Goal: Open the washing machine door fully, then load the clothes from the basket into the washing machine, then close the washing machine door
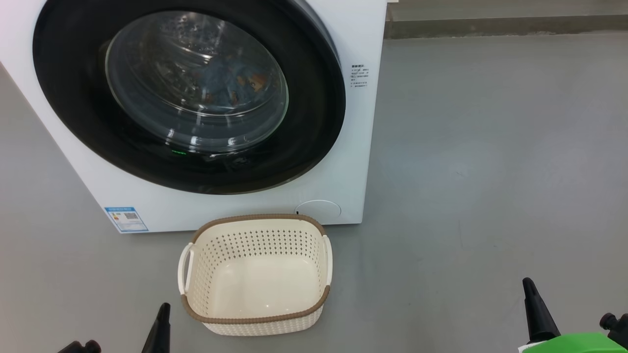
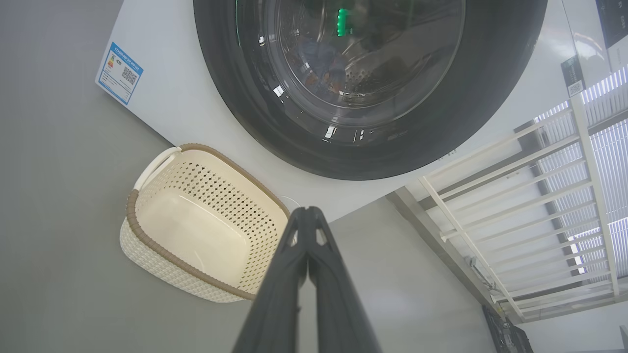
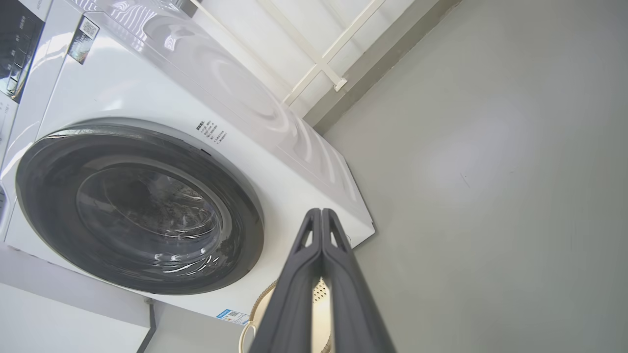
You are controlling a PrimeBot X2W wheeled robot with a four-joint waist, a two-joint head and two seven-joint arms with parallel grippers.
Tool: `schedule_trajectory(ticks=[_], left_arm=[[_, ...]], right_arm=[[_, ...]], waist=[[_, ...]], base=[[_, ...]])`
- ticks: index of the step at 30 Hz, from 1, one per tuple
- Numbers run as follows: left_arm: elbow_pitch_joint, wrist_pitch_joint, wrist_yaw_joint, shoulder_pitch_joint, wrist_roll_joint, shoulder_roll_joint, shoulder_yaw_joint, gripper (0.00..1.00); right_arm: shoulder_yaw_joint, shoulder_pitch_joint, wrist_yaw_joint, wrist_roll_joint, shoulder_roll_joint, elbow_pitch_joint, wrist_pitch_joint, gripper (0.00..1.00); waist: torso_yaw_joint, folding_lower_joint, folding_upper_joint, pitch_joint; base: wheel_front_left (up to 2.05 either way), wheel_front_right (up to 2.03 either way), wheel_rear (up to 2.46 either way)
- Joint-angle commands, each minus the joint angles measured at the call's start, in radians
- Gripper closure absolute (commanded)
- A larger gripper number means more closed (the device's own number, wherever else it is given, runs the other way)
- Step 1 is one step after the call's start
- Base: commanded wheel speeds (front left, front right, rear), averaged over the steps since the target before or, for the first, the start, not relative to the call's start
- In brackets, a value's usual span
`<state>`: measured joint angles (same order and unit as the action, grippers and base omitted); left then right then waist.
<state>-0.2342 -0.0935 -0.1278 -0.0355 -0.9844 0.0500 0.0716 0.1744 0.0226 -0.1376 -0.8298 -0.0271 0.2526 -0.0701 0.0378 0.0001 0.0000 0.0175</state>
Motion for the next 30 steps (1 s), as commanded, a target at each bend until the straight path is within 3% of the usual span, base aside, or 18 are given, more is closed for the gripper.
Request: schedule_trajectory(ticks=[1,30], left_arm=[[0.018,0.005,-0.001,0.046,-0.029,0.018,-0.025,1.0],[0.005,0.089,-0.002,0.091,-0.326,0.02,-0.087,1.0]], right_arm=[[-0.017,-0.046,0.004,-0.032,-0.013,-0.023,0.008,1.0],[-0.038,-0.086,0.005,-0.389,-0.018,-0.016,0.092,1.0]], waist=[[-0.001,-0.0001,0.0,0.0],[-0.018,-0.0001,0.0,-0.01]], base=[[0.0,0.0,0.0],[0.0,0.0,0.0]])
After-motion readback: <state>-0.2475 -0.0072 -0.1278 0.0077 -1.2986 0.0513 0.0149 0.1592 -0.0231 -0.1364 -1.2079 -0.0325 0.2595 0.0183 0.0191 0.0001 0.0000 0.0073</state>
